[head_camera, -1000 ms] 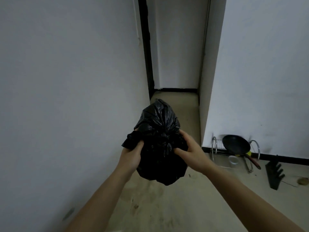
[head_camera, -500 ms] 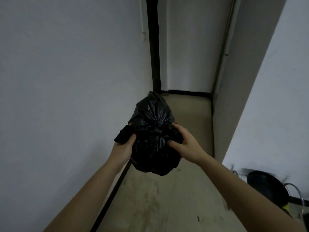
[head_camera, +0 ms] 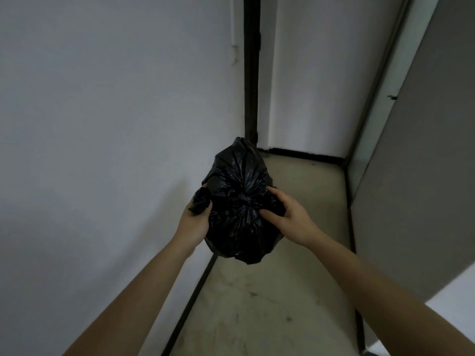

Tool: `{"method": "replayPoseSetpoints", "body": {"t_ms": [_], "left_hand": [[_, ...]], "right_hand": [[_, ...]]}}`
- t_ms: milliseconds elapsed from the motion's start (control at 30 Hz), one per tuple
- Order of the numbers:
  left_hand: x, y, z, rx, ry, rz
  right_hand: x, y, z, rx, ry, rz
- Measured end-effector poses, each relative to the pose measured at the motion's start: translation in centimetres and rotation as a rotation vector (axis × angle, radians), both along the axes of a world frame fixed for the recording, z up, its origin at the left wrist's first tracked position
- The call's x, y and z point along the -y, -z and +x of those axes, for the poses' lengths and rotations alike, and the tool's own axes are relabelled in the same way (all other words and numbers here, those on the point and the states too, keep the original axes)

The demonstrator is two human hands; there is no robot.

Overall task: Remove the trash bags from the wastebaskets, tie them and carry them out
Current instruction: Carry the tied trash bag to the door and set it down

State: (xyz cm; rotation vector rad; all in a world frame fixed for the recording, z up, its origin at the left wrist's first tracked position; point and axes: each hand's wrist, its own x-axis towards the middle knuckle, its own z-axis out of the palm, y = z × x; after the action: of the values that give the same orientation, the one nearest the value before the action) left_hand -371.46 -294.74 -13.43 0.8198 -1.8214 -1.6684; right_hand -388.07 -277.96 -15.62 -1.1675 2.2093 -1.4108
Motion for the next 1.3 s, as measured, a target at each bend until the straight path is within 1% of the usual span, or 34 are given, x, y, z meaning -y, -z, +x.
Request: {"method": "replayPoseSetpoints", "body": {"t_ms": [167,333,467,700,867,1000,1100,1200,1300], "left_hand": [[5.8,0.3,-11.1,-0.003,0.044,0.034],[11.3,1.9,-23.2,-0.054,0.03,0.043],[15.8,1.8,-34.3,-0.09,0.002,-0.025],[24.0,-0.2,-49.6,-0.087,-0.025,0.025],[29.5,1.1,-56.9,-0.073,-0.06,0.062],[35.5,4.2,-64.6,-0.037,-0.05,0.105],[39.9,7.4,-70.6,0.047,-0.037,0.131],[43.5,11.1,-75.8,0.145,0.005,0.161],[46.2,16.7,-80.6,0.302,0.029,0.147]], "right_hand": [[5.5,0.5,-10.0,0.053,0.05,-0.031],[11.1,2.6,-20.8,0.135,0.059,-0.096],[15.8,2.6,-31.1,0.088,0.096,-0.152],[24.0,-0.1,-47.6,0.092,0.072,-0.145],[29.4,0.8,-54.5,0.084,0.036,-0.085],[35.2,3.7,-61.9,0.075,0.035,-0.029],[39.3,7.4,-67.4,0.095,0.049,0.045],[42.7,11.7,-73.1,0.041,0.048,0.226],[44.8,18.1,-77.4,0.094,0.071,0.381]]}}
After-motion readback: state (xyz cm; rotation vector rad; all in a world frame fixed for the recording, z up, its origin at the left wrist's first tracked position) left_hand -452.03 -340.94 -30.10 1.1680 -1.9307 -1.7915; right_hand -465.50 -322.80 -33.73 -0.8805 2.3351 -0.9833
